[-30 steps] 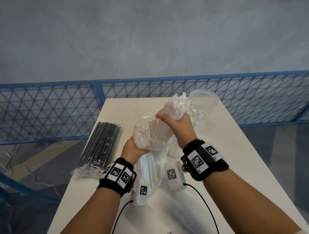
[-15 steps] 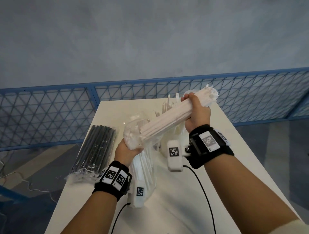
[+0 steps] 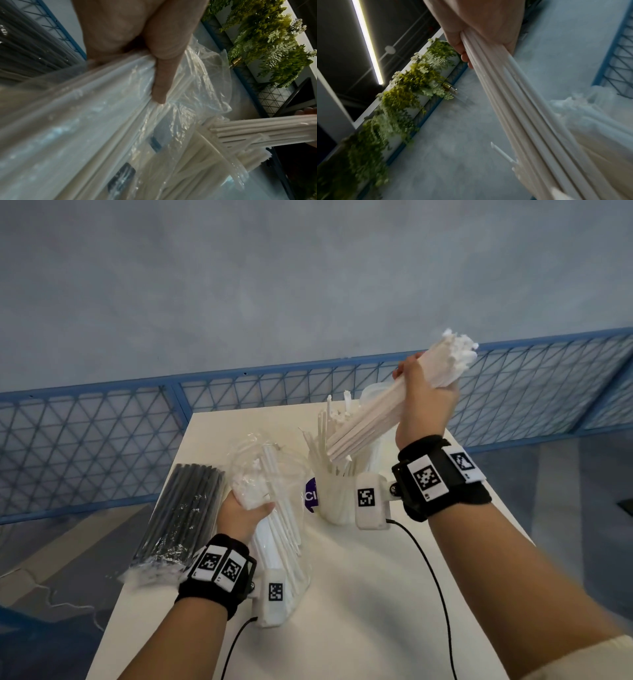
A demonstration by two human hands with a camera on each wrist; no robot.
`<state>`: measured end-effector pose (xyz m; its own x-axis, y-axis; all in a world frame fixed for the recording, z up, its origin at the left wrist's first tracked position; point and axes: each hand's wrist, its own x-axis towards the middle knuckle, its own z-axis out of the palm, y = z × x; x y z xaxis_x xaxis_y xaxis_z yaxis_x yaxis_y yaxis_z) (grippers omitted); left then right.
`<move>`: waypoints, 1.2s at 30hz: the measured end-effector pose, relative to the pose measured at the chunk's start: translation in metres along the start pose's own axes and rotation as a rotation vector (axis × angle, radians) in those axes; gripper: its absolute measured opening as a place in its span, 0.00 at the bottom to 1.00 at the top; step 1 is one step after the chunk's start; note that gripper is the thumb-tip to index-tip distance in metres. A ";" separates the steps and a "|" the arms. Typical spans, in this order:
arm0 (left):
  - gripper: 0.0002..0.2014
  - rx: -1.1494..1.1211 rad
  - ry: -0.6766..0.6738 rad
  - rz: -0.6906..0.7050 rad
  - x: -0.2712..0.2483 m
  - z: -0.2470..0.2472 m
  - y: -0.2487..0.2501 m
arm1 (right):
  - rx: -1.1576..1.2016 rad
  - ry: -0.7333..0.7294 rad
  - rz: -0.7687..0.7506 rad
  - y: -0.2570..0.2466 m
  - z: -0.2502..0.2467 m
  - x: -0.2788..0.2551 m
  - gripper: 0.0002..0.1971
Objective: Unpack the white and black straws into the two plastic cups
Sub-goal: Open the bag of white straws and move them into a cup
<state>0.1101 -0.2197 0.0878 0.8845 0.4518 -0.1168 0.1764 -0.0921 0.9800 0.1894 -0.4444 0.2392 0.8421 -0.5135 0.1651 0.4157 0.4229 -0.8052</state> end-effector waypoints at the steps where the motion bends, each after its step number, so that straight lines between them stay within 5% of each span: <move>1: 0.24 0.002 -0.004 0.014 -0.002 0.002 0.002 | -0.051 -0.032 -0.021 0.003 0.000 0.000 0.07; 8: 0.20 0.012 -0.087 0.049 -0.009 0.012 0.009 | -0.499 -0.325 0.037 0.042 -0.004 -0.008 0.14; 13: 0.23 -0.004 -0.101 0.041 -0.011 0.013 0.011 | -0.566 -0.446 -0.177 0.048 -0.009 -0.010 0.23; 16: 0.25 0.012 -0.104 0.042 -0.012 0.013 0.012 | -0.801 -0.609 -0.346 0.054 -0.010 -0.012 0.11; 19: 0.28 0.031 -0.118 0.047 -0.014 0.014 0.014 | -1.040 -0.748 -0.339 0.065 -0.014 -0.013 0.07; 21: 0.31 0.031 -0.132 0.043 -0.016 0.014 0.015 | -1.132 -0.730 -0.385 0.069 -0.020 -0.008 0.14; 23: 0.35 0.030 -0.131 0.042 -0.016 0.013 0.015 | -1.111 -0.620 -0.388 0.070 -0.028 -0.005 0.32; 25: 0.35 0.014 -0.123 0.042 -0.017 0.013 0.017 | -0.982 -0.536 -0.242 0.069 -0.036 -0.007 0.47; 28: 0.32 0.006 -0.120 0.038 -0.017 0.013 0.018 | -0.928 -0.650 0.074 0.075 -0.046 -0.011 0.55; 36: 0.33 0.004 -0.157 0.046 -0.014 0.015 0.016 | -1.002 -0.545 -0.035 0.090 -0.037 -0.017 0.28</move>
<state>0.1070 -0.2405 0.1024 0.9482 0.3029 -0.0960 0.1358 -0.1131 0.9843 0.1997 -0.4249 0.1432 0.9743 -0.0175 0.2246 0.1865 -0.4967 -0.8476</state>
